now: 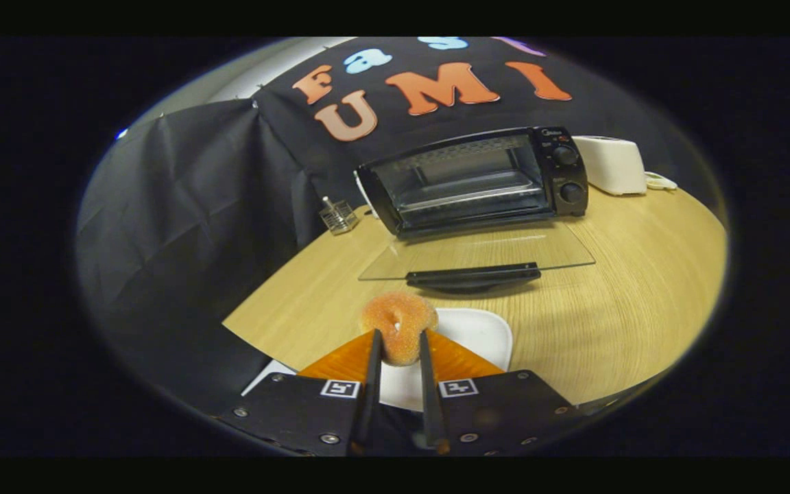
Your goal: Open the toaster oven, put the food inside, and close the toaster oven door.
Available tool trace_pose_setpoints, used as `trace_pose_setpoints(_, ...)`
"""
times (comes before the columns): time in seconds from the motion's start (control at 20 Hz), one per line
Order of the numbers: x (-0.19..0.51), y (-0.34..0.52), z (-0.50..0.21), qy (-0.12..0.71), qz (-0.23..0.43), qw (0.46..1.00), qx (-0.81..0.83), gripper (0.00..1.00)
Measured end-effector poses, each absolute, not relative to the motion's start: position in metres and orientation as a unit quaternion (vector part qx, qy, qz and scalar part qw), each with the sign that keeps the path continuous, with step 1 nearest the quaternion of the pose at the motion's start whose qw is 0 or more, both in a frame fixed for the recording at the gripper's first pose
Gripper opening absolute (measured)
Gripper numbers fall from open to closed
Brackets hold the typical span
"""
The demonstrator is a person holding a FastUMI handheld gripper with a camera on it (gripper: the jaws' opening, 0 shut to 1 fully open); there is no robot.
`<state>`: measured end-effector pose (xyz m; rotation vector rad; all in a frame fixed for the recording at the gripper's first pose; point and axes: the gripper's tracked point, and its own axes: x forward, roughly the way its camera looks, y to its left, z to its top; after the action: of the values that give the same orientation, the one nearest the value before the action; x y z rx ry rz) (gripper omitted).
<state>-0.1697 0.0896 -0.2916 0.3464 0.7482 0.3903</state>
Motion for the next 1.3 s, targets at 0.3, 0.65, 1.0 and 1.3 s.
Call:
trace_pose_setpoints(0.3,-0.112,0.106,-0.261,0.314,0.157,0.893,0.283,0.27)
trace_pose_setpoints(0.65,-0.052,0.113,-0.251,0.293,0.123,0.869,0.378,0.27)
trace_pose_setpoints(1.0,0.022,0.098,-0.255,0.294,0.085,0.856,0.416,0.27)
trace_pose_setpoints(1.3,0.074,0.092,-0.263,0.296,0.058,0.844,0.444,0.27)
